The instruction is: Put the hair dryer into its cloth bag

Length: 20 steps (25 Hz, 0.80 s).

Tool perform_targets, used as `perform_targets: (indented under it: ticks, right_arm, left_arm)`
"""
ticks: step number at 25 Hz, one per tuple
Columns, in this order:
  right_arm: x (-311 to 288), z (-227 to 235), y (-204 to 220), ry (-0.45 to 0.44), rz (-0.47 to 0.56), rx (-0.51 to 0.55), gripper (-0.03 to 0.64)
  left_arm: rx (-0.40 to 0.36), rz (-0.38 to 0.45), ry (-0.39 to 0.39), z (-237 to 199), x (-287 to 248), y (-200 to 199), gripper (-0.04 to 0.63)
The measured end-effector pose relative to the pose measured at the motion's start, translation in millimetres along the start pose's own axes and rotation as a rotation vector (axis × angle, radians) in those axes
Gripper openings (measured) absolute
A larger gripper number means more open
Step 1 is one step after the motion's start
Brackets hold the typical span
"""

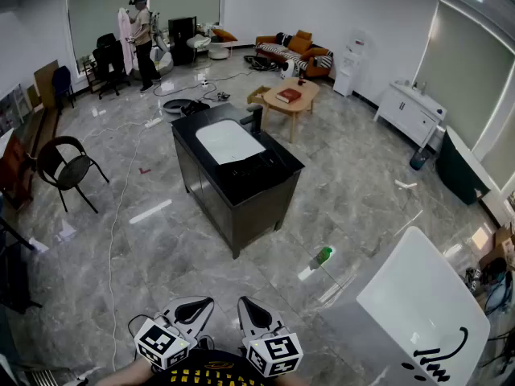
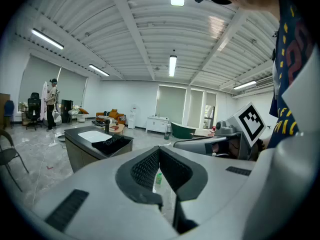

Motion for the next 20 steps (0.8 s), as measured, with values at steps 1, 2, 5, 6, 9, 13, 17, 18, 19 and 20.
perform_targets:
  ticks: [1, 2, 5, 6, 9, 13, 17, 18, 19, 20]
  right_arm:
    - [-2.1, -0.9, 2.2, 0.002, -0.002, -0.002, 0.008]
    - [-4.4, -2.0, 4.1, 0.003, -0.003, -0.003, 0.008]
    - [-13.3, -6.9, 5.2, 0.009, -0.009, -0.004, 0.008]
    - [-16.9, -9.3, 4.6, 0.011, -0.012, -0.003, 0.008]
    - [-28.4, -19.4, 5.4, 0.024, -0.020, 0.000, 0.008]
    - [-43.6, -34.1, 16.2, 0.059, -0.003, -0.038, 0.008]
    - [-54.9, -46.6, 26.8, 0.120, -0.018, -0.061, 0.008]
    - [-55.6, -48.4, 28.0, 0.133, -0.025, -0.064, 0.008]
    - [-55.8, -49.3, 28.3, 0.146, -0.033, -0.066, 0.008]
    - [-56.0, -49.3, 28.2, 0.160, -0.041, -0.066, 0.008]
  left_arm:
    - [0.001, -0.001, 0.002, -2.7, 0.6, 1.5, 0.003]
    - [0.002, -0.001, 0.003, -5.6, 1.2, 2.7, 0.003]
    - [0.006, -0.003, 0.007, -15.8, 3.5, 2.0, 0.003]
    - [0.009, -0.004, 0.009, -20.0, 4.7, 0.9, 0.003]
    - [0.024, -0.006, 0.018, -34.8, 11.4, 0.3, 0.003]
    - [0.040, 0.002, 0.030, -60.9, 27.5, 6.6, 0.003]
    - [0.064, 0.006, 0.056, -84.0, 38.0, 13.5, 0.003]
    - [0.074, 0.002, 0.064, -87.9, 38.2, 15.2, 0.003]
    - [0.085, -0.002, 0.070, -91.5, 37.8, 16.8, 0.003]
    - [0.097, -0.005, 0.075, -95.1, 36.9, 18.1, 0.003]
Point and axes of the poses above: the fingertips, and each gripper's own axes: x backward along the fingers, z to its right, y out of its underside, the point moved 10 cm from there along x, backward along the fingers, and after that the axes turned 10 degrees about z, right-handed, at the moved point
